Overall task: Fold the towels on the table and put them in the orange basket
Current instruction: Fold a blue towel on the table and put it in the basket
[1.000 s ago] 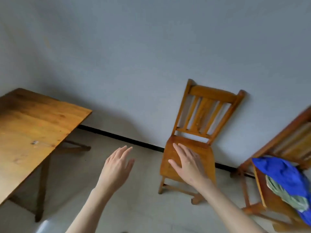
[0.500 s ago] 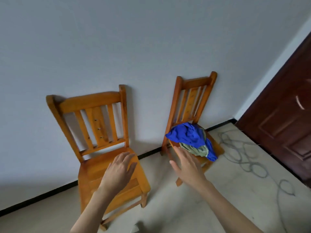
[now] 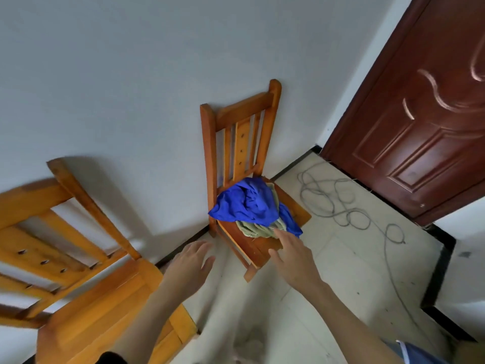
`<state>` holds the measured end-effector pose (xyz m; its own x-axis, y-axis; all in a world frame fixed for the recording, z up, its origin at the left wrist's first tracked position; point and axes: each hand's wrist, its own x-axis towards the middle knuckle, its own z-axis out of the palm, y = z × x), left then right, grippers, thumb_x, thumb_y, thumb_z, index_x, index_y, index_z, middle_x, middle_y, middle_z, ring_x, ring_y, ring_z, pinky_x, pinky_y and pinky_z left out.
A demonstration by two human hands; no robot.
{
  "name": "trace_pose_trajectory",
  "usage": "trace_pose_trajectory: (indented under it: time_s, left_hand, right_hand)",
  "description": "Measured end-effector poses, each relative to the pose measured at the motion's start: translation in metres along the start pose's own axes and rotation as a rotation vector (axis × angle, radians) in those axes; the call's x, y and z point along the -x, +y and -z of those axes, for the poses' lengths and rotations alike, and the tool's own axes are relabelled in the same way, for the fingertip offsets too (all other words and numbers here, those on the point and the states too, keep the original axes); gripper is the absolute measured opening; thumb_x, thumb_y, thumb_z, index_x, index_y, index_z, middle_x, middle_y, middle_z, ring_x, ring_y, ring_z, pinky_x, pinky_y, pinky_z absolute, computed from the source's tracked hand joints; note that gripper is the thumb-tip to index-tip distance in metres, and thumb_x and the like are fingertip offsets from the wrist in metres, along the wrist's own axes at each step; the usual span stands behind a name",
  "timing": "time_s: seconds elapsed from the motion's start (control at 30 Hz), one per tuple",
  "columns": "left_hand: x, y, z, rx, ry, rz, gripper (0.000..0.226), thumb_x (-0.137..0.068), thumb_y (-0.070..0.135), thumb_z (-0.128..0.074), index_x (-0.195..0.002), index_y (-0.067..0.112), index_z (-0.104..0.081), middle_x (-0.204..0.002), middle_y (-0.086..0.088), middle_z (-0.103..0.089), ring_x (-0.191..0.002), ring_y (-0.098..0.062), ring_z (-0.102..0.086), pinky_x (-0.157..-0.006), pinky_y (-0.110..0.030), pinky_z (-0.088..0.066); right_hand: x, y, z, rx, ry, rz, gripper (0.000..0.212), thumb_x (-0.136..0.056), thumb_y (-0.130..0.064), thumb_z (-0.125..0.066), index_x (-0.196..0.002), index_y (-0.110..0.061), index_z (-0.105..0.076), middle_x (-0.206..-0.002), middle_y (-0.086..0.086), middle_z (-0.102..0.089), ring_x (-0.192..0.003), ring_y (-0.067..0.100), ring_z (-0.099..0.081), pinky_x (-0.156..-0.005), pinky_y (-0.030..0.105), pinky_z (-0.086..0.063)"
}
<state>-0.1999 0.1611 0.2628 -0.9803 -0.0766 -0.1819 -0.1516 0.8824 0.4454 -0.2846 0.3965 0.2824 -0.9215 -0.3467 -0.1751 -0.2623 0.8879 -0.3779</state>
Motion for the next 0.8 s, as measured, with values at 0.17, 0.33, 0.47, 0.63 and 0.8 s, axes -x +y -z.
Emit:
trace_pose_trajectory:
  time_s: [0.17, 0.33, 0.47, 0.63, 0.8]
  left_hand:
    - [-0.076, 0.019, -0.037, 0.027, -0.117, 0.035, 0.042, -0.099, 0.037, -0.037, -0.139, 0.025, -0.039, -0.144, 0.007, -0.038, -0.133, -0.011, -0.035, -0.109, -0.027, -0.031]
    - [-0.161, 0.041, -0.076, 0.059, -0.175, 0.166, 0.04, -0.099, 0.032, -0.04, -0.138, 0.024, -0.042, -0.141, 0.005, -0.042, -0.13, -0.012, -0.039, -0.107, -0.027, -0.031]
    - [-0.219, 0.076, -0.109, 0.149, -0.259, 0.242, 0.037, -0.099, 0.025, -0.041, -0.135, 0.021, -0.046, -0.138, 0.002, -0.047, -0.127, -0.017, -0.043, -0.105, -0.029, -0.034]
    - [-0.276, 0.106, -0.153, 0.19, -0.097, 0.313, 0.034, -0.095, 0.008, -0.042, -0.124, 0.015, -0.058, -0.129, 0.0, -0.055, -0.117, -0.017, -0.051, -0.1, -0.029, -0.04]
    - [-0.309, 0.104, -0.212, 0.1, -0.137, 0.218, 0.035, -0.094, 0.008, -0.041, -0.125, 0.016, -0.056, -0.131, 0.001, -0.052, -0.121, -0.018, -0.047, -0.102, -0.031, -0.036]
  right_hand:
    - [-0.073, 0.051, -0.004, -0.041, -0.074, -0.001, 0.052, -0.096, -0.033, -0.047, -0.143, -0.019, -0.03, -0.144, -0.001, -0.041, -0.131, 0.016, -0.039, -0.104, 0.034, -0.037]
    - [-0.165, 0.11, 0.001, -0.055, -0.108, 0.022, 0.041, -0.098, -0.024, -0.044, -0.137, -0.015, -0.042, -0.128, 0.002, -0.055, -0.118, 0.016, -0.051, -0.096, 0.028, -0.041]
    - [-0.217, 0.158, 0.0, -0.083, -0.148, -0.01, 0.036, -0.096, -0.019, -0.047, -0.132, -0.012, -0.049, -0.122, 0.008, -0.059, -0.113, 0.024, -0.054, -0.093, 0.034, -0.042]
    - [-0.271, 0.203, -0.029, -0.089, -0.328, 0.078, 0.037, -0.092, -0.009, -0.053, -0.129, -0.007, -0.052, -0.122, 0.01, -0.058, -0.114, 0.026, -0.053, -0.094, 0.033, -0.041]
    - [-0.315, 0.231, -0.087, -0.013, -0.43, 0.183, 0.04, -0.091, -0.01, -0.053, -0.131, -0.01, -0.051, -0.123, 0.009, -0.059, -0.115, 0.026, -0.052, -0.094, 0.037, -0.043]
